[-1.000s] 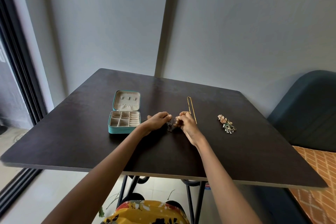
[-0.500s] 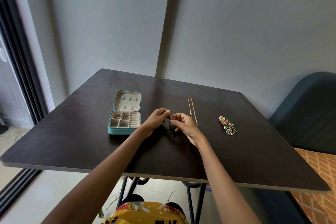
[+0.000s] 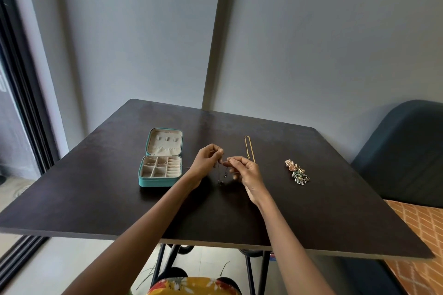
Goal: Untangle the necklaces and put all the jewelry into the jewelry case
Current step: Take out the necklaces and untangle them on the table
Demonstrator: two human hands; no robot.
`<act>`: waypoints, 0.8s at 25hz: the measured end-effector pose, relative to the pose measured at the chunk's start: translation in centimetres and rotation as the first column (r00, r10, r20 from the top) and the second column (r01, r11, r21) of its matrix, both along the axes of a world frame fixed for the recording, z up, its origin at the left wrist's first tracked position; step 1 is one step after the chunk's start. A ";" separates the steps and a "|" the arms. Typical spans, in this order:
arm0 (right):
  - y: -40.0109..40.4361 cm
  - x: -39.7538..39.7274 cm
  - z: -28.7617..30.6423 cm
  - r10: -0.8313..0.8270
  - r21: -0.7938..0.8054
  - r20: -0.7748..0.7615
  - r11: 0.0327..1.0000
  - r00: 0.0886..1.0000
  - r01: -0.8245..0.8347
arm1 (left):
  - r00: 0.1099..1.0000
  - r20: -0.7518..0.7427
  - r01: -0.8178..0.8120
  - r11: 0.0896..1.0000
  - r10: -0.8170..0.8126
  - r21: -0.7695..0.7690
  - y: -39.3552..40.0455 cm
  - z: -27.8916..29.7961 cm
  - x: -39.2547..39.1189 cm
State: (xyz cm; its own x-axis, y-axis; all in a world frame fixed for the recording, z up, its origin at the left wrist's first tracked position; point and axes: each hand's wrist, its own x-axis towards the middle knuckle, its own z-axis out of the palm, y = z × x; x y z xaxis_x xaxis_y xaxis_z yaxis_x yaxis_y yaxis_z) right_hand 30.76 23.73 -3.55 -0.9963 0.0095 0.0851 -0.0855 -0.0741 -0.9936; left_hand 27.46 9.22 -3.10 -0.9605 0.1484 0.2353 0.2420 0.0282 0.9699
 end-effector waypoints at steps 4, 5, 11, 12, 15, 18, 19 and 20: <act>0.6 0.2 0.4 -0.012 -0.034 -0.028 0.999 1.000 0.011 | 0.996 -0.079 0.022 0.997 -0.028 -0.078 -0.2 0.3 -0.3; 0.6 0.2 0.5 -0.017 -0.024 -0.037 1.000 0.999 0.016 | 0.996 -0.086 0.008 0.995 -0.016 -0.100 -0.3 0.1 -0.3; 0.3 0.0 0.5 -0.041 0.026 -0.059 0.999 0.997 0.043 | 0.965 -0.211 -0.221 0.918 0.156 -0.329 -0.5 0.0 1.1; 0.2 0.0 0.5 -0.043 0.043 -0.064 0.998 0.997 0.046 | 0.958 -0.240 -0.235 0.908 0.156 -0.346 -0.6 0.1 1.5; 0.3 0.0 0.6 -0.050 0.117 -0.071 0.991 0.996 0.058 | 0.924 -0.345 -0.309 0.852 0.163 -0.424 -1.0 0.3 2.0; 0.3 -0.1 0.7 -0.057 0.211 -0.082 0.975 0.995 0.073 | 0.888 -0.420 -0.393 0.780 0.185 -0.487 -1.1 0.3 2.0; 0.3 -0.2 0.7 -0.054 0.243 -0.088 0.967 0.995 0.074 | 0.882 -0.433 -0.410 0.760 0.189 -0.504 -1.1 0.3 2.0; 0.3 -0.2 0.8 -0.047 0.272 -0.097 0.959 0.994 0.072 | 0.876 -0.444 -0.424 0.742 0.189 -0.520 -1.1 0.3 2.0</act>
State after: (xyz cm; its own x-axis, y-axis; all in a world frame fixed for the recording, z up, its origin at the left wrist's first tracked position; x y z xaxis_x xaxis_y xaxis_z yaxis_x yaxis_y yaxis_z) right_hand 30.54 24.01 -2.78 -0.9830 0.0328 0.1807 -0.1700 0.2090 -0.9630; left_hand 29.45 8.07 -2.81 -0.8497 0.0798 0.5211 0.4241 0.6907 0.5858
